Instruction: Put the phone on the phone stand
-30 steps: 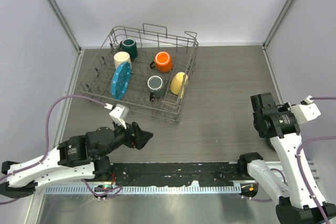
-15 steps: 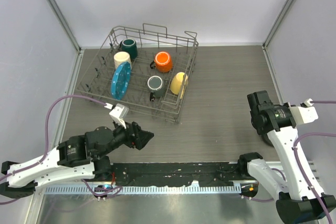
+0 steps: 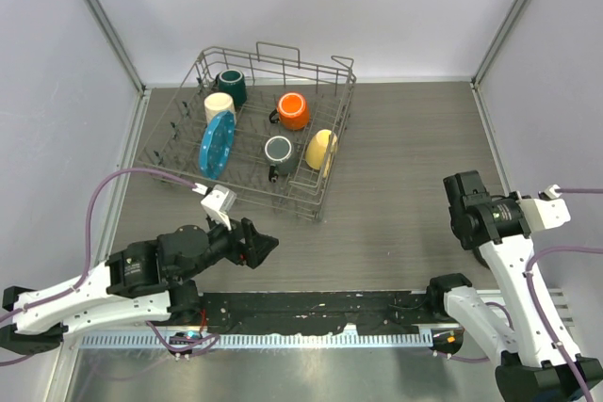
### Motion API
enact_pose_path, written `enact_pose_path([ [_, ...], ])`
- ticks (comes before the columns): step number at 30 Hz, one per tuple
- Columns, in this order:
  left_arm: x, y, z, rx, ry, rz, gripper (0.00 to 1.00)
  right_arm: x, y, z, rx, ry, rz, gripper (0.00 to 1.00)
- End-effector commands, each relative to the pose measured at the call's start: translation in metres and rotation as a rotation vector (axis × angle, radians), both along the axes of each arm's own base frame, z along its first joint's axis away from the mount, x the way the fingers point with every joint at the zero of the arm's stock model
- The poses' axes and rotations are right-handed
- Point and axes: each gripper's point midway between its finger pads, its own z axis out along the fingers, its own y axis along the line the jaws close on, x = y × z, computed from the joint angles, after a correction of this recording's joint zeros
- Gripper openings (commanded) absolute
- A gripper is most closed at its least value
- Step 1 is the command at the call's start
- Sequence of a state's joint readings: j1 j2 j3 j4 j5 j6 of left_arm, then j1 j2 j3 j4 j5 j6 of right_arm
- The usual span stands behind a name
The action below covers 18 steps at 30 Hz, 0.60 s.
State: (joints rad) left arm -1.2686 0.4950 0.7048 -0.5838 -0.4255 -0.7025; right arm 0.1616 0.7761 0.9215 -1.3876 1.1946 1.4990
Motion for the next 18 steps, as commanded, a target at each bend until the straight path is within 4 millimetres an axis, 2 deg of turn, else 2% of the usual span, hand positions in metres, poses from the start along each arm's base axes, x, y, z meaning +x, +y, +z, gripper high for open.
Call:
enact_pose_path([
  [1,0.003,-0.004,0.026,-0.069,-0.029,0.003,0.79,-0.011,-0.018,0.032,-0.162,-0.046,-0.058,0.16],
  [3,0.001,-0.003,0.025,-0.063,-0.027,-0.003,0.79,-0.011,-0.018,0.031,-0.168,-0.049,-0.059,0.18],
  [6,0.001,-0.003,0.025,-0.069,-0.021,0.001,0.79,-0.007,-0.018,0.032,-0.171,-0.045,-0.049,0.3],
  [13,0.001,-0.006,0.024,-0.06,-0.017,-0.007,0.79,0.0,-0.016,0.041,-0.174,-0.022,-0.014,0.77],
  [14,0.001,-0.007,0.024,-0.06,-0.014,-0.007,0.79,0.006,-0.014,0.048,-0.168,-0.063,-0.005,0.81],
  [15,0.0,-0.007,0.025,-0.066,-0.012,-0.009,0.79,0.005,-0.014,0.051,-0.187,-0.001,0.024,0.84],
  [18,0.0,-0.007,0.027,-0.065,-0.016,-0.009,0.79,0.006,-0.014,0.065,-0.195,0.003,0.054,0.87],
])
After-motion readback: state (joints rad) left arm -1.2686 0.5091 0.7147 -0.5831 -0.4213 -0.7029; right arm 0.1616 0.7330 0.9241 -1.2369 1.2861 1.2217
